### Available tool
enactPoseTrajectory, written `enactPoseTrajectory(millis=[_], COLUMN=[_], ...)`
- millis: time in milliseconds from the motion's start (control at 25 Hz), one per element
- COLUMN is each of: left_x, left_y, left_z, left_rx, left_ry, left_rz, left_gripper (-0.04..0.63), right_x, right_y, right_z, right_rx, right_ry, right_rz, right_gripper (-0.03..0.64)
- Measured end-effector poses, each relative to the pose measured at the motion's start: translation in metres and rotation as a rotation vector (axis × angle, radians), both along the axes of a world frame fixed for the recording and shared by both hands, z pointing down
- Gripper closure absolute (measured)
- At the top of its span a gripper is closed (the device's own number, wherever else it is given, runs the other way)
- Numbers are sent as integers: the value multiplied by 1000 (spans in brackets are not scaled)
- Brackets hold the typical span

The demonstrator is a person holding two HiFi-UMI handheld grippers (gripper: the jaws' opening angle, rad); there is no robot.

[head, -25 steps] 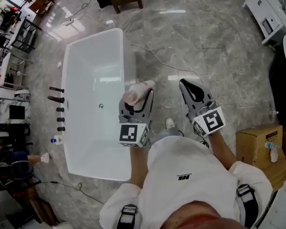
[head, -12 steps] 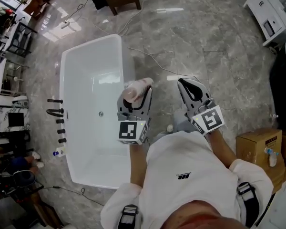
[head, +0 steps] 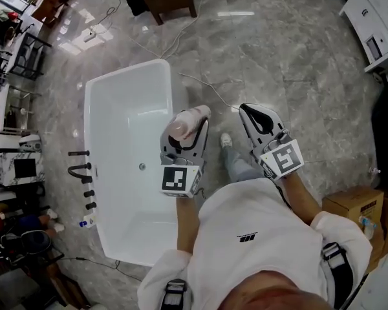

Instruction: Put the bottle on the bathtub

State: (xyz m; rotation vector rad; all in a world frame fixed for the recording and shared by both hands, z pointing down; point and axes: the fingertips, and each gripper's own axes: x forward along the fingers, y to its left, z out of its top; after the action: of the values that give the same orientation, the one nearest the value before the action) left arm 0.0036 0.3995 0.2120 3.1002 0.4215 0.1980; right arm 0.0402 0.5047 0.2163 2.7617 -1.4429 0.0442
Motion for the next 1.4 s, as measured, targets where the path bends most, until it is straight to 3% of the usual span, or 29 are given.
enactPoseTrajectory(millis=[400,680,1080,1400], left_x=[135,194,228,223], left_y=[-57,-80,-127,-201], left_z=[1,8,16,17], left_rx=[-8,-17,-20,-14], left_ry=[2,-17,-14,10], left_rz=[-7,-35,-131,-286], left_gripper=[371,371,371,371], right_x=[144,204,243,242], right_y=[-71,-97,-146,-237], right_z=[-9,-2,7,8], right_rx=[3,-9,-11,-8], right_ry=[15,3,-5,17], right_rz=[-34,-74,-171,-350], right_gripper=[623,623,621,621])
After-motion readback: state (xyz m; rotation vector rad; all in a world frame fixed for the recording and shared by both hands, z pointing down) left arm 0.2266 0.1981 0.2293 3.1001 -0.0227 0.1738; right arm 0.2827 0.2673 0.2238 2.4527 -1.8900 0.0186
